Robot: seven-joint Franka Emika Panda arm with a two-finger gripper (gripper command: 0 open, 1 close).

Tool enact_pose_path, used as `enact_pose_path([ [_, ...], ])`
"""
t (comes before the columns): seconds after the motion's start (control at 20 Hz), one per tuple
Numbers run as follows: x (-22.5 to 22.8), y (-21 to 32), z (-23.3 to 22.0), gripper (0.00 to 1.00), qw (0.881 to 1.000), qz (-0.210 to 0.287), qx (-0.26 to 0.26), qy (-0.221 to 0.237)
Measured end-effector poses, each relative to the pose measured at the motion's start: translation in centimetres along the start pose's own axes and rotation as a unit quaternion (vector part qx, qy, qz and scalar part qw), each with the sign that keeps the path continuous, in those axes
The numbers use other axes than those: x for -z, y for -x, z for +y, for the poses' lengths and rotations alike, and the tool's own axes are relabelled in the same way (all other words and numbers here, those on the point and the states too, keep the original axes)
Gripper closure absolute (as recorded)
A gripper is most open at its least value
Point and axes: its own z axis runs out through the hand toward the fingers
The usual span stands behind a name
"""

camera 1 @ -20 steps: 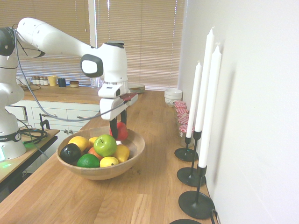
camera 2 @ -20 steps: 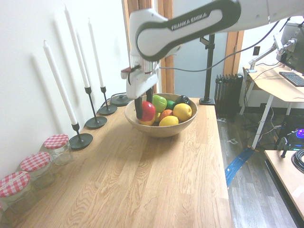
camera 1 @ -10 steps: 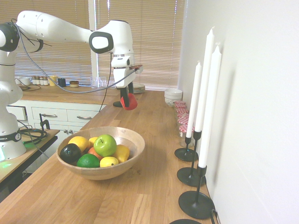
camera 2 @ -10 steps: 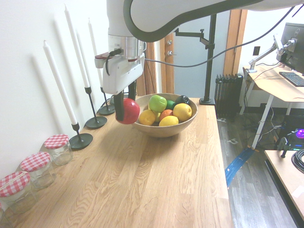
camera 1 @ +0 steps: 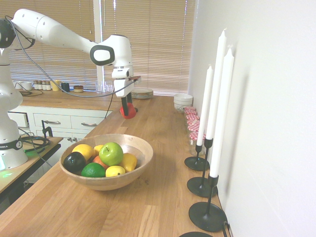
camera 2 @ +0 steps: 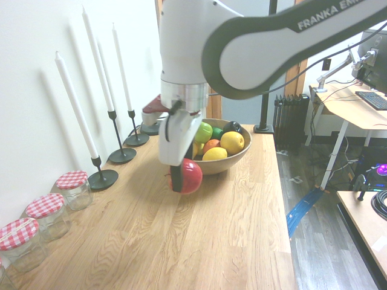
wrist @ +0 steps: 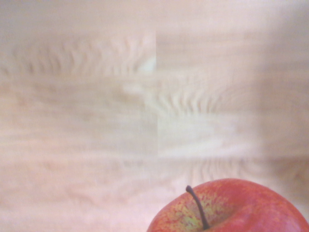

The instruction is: Take red apple out of the basket

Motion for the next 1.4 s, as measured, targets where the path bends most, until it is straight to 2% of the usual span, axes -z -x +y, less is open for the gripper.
enact_pose_path([
  [0.3,-6.7,-0.8,3.3,1.00,0.999,-0.015,-0.024,0.024],
  [0.7,-11.9,-2.4,3.6,1.00,0.998,-0.024,-0.033,0.044],
  [0.75,-12.0,-2.6,3.6,0.00,0.998,-0.024,-0.034,0.044],
  [1.4,-12.0,-2.6,3.5,0.00,0.998,-0.025,-0.034,0.045],
])
